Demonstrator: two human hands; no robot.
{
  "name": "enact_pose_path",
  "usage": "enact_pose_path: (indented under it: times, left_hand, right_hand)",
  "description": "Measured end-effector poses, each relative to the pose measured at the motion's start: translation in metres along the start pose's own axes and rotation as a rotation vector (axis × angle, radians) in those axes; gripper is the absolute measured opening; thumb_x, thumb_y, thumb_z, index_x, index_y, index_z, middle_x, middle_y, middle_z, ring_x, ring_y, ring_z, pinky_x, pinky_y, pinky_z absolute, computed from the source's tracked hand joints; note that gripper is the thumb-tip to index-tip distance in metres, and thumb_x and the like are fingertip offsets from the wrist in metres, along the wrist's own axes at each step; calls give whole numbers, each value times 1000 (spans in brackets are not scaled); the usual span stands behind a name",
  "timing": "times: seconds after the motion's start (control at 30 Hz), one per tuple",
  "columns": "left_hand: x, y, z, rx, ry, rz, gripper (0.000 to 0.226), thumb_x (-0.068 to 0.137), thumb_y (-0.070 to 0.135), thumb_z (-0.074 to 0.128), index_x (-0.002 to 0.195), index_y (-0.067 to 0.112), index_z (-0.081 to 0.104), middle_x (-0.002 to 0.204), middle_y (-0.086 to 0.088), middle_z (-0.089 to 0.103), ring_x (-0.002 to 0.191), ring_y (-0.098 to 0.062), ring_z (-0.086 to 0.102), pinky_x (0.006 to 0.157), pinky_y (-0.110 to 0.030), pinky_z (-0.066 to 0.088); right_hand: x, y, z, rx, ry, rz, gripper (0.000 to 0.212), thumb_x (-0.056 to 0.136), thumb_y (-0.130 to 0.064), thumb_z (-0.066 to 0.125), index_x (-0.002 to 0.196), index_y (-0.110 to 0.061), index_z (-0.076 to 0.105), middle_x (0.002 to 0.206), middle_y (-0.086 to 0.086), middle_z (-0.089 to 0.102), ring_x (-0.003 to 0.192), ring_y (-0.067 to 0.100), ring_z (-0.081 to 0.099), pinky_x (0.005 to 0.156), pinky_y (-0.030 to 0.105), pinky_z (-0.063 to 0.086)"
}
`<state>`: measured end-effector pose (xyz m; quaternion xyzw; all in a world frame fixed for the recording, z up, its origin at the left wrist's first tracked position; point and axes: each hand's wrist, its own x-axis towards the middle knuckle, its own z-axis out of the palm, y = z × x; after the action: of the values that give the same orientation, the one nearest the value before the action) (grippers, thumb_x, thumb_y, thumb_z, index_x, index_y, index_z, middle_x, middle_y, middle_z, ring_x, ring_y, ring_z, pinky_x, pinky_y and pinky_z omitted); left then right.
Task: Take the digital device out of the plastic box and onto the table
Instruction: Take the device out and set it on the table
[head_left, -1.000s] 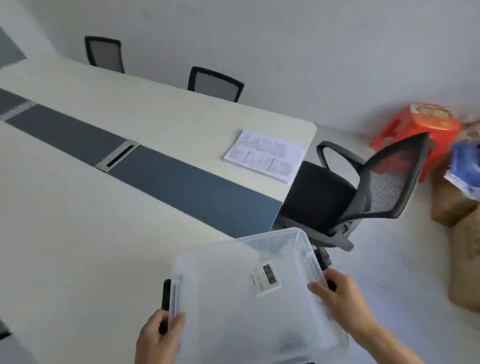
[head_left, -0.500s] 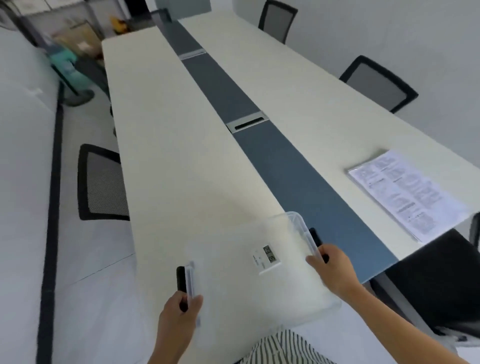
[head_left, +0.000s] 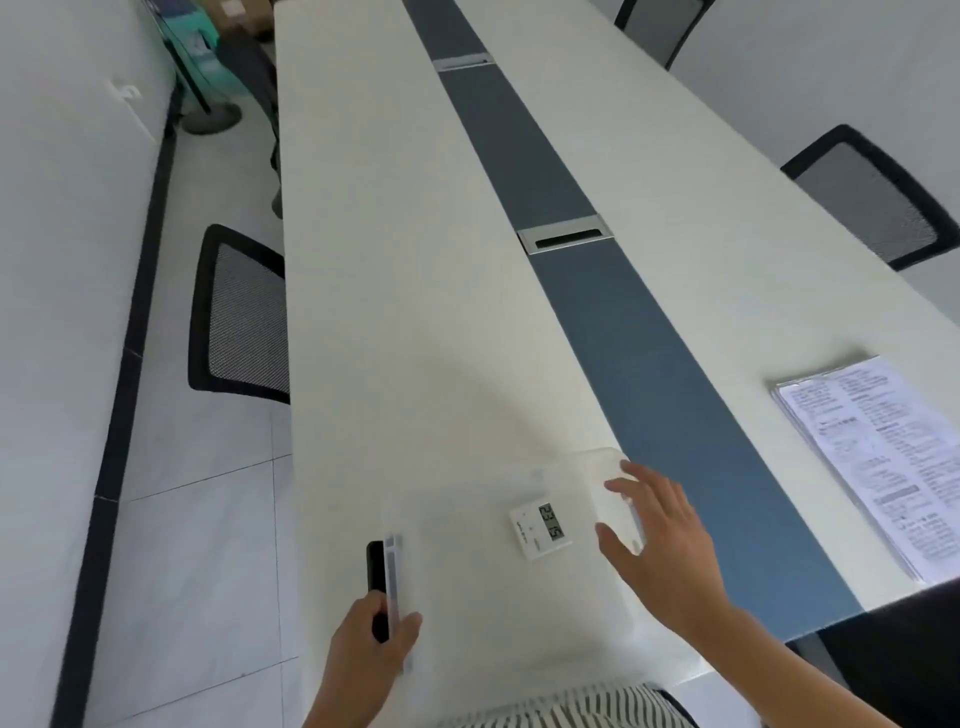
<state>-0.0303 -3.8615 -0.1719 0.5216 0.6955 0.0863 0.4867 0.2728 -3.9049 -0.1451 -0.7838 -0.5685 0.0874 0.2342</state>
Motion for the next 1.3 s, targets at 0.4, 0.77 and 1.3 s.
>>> enact_pose_path:
  times: [0.4,0.77,1.3]
  left_hand:
    - [-29,33,-17,-31,295,133,35,78,29,72,99,42,46,121,14,47,100,-9,54,82,-27,43]
    - [-38,139,-19,-337,-216,191,37,69,49,69,96,24,66,91,2,75,89,-15,69,80,-31,55]
    - [-56,126,-19,-696,-536,98,29,76,-1,67,104,-3,60,96,-23,72,82,-32,67,75,-37,55]
  right_hand:
    - [44,-9,95,-295,-807,-89,73,77,-25,65,142,-22,33,135,0,41,118,22,43,82,30,48]
    - [37,-66,-49,782,-903,87,75,66,-11,85,123,-46,51,118,-33,58,106,-4,54,83,26,53]
    - [18,-74,-75,631,-812,-49,72,67,-25,85,125,-48,49,119,-29,55,114,-1,50,90,17,48]
